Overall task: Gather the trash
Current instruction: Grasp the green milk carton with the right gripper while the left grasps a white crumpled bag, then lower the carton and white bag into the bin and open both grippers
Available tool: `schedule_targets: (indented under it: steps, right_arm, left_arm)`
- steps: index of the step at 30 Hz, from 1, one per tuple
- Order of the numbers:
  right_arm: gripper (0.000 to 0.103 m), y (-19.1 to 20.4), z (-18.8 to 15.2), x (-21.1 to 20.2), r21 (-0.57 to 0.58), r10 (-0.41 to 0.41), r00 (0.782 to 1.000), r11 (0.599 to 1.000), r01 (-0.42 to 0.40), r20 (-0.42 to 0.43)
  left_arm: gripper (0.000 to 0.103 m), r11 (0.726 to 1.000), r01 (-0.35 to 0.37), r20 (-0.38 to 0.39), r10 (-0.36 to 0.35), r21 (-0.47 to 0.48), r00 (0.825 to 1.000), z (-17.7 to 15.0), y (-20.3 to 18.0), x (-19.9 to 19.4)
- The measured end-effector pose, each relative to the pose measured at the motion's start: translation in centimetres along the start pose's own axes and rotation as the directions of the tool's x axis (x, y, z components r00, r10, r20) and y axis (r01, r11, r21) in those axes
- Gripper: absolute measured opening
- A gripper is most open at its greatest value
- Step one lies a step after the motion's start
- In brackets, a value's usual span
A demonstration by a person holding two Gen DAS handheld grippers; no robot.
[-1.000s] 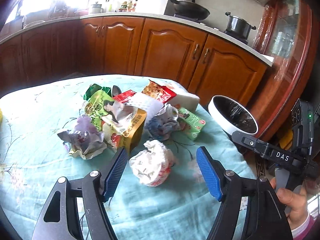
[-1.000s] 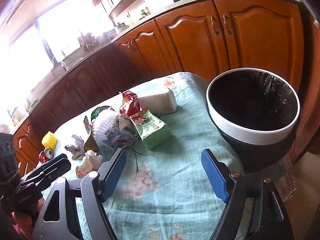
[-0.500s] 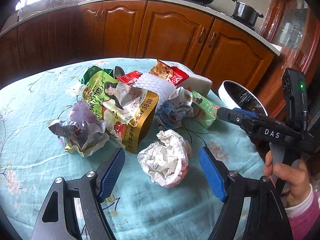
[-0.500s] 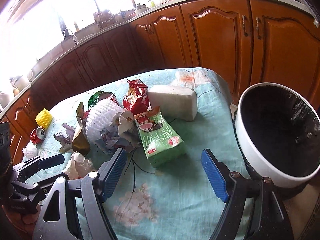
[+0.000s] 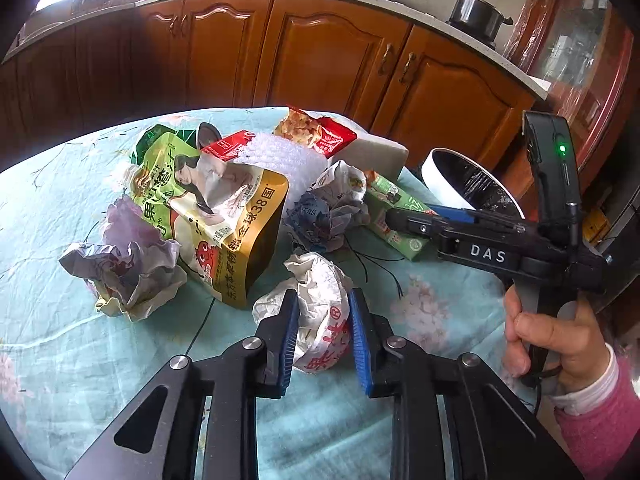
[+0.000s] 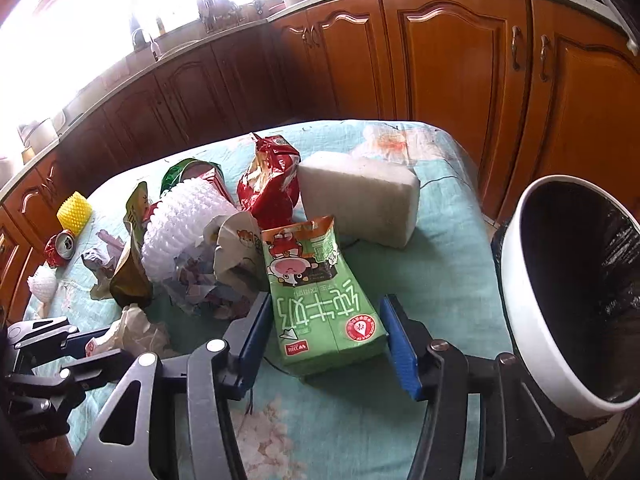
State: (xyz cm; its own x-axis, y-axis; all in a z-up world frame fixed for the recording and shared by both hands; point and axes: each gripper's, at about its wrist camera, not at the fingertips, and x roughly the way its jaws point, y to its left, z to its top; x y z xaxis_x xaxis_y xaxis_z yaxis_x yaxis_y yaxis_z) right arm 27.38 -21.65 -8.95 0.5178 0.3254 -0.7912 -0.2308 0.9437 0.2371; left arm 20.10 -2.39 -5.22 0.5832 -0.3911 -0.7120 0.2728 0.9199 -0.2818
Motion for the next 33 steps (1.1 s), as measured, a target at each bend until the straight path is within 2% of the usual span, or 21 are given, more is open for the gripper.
schedule_targets:
  steps: [9,16,24,33]
  right_arm:
    - [0.055,-2.1,-4.1,-7.1,0.188,0.028,0.993,0.981,-0.05,0.118]
    - [0.054,-4.0,-5.7,-11.0,0.279,-0.01,0.983,0.959,-0.042,0.182]
    - [0.054,-7.0,-6.1,-14.4,0.322,-0.099,0.969,0.946,0.022,0.226]
    - [0.053,-10.6,-5.2,-15.4,0.361,-0.17,0.959,0.929,0.079,0.226]
  left_arm:
    - [0.02,0.996,0.074,0.046,-0.076,0.048,0.996,0.3,-2.4,-2.3]
    - [0.02,0.987,0.135,0.045,-0.139,0.089,0.989,1.2,-4.5,-2.1]
    - [0.02,0.975,0.178,0.025,-0.183,0.135,0.983,3.3,-7.4,0.3]
    - [0.02,0.959,0.205,0.007,-0.21,0.195,0.978,6.7,-11.4,4.1]
